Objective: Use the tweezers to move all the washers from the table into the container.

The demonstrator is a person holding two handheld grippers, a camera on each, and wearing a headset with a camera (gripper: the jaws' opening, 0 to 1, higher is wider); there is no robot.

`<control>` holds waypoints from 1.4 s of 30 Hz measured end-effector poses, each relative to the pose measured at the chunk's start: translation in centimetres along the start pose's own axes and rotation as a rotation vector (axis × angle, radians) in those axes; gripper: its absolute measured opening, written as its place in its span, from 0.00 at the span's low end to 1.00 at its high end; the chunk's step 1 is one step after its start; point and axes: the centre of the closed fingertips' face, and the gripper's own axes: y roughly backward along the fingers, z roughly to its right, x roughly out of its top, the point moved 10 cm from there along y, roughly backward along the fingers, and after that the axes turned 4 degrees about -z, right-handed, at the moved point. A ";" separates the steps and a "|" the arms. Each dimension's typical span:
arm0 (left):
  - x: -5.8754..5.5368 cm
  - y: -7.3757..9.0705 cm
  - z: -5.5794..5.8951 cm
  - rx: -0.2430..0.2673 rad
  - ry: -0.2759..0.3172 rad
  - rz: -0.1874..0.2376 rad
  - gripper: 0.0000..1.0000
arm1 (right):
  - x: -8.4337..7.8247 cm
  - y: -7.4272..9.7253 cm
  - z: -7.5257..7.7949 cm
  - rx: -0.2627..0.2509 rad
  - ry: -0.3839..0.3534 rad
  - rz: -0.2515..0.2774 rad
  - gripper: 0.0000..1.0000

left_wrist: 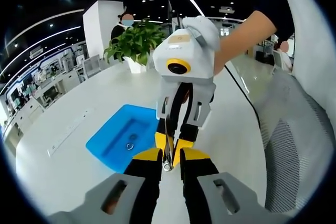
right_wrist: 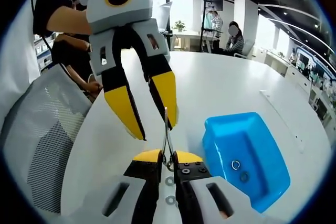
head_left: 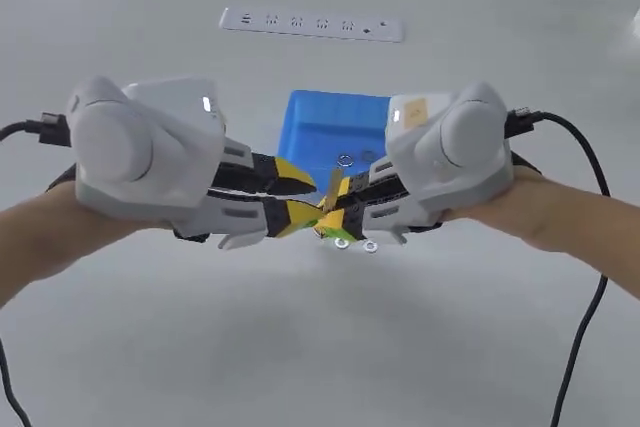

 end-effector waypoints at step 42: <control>-3.7 6.3 3.0 0.264 0.291 0.111 0.62 | 5.1 6.6 3.0 -0.097 0.008 0.045 0.09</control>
